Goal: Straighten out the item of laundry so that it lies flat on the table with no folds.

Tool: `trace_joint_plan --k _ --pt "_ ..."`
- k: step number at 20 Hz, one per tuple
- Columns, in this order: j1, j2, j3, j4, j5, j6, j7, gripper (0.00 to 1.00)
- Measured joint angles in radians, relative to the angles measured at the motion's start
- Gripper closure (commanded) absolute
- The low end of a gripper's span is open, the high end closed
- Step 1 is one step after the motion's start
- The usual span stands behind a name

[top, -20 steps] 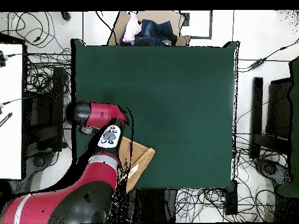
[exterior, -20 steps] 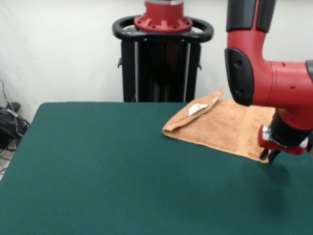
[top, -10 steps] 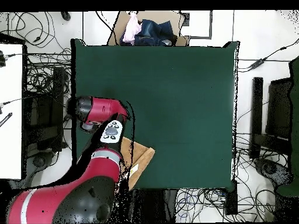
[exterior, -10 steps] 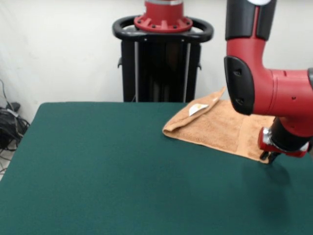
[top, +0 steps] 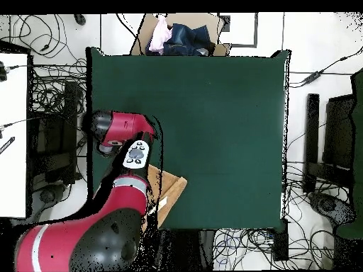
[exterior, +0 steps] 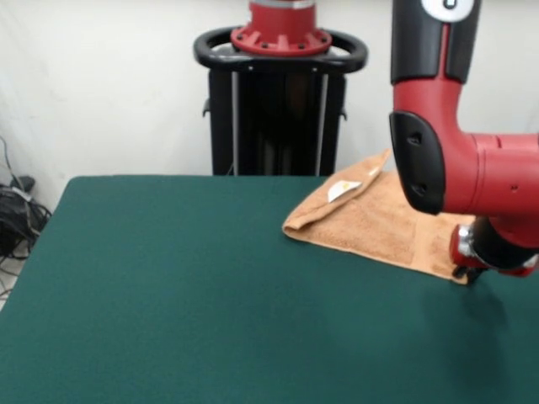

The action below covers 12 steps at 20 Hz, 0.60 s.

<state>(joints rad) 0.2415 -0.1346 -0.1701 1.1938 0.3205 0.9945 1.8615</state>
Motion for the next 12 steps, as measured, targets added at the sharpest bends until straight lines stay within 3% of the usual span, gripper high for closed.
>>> trace_joint_plan --k 12 --pt "0.000 0.039 0.007 -0.133 0.019 0.027 0.000 1.00"
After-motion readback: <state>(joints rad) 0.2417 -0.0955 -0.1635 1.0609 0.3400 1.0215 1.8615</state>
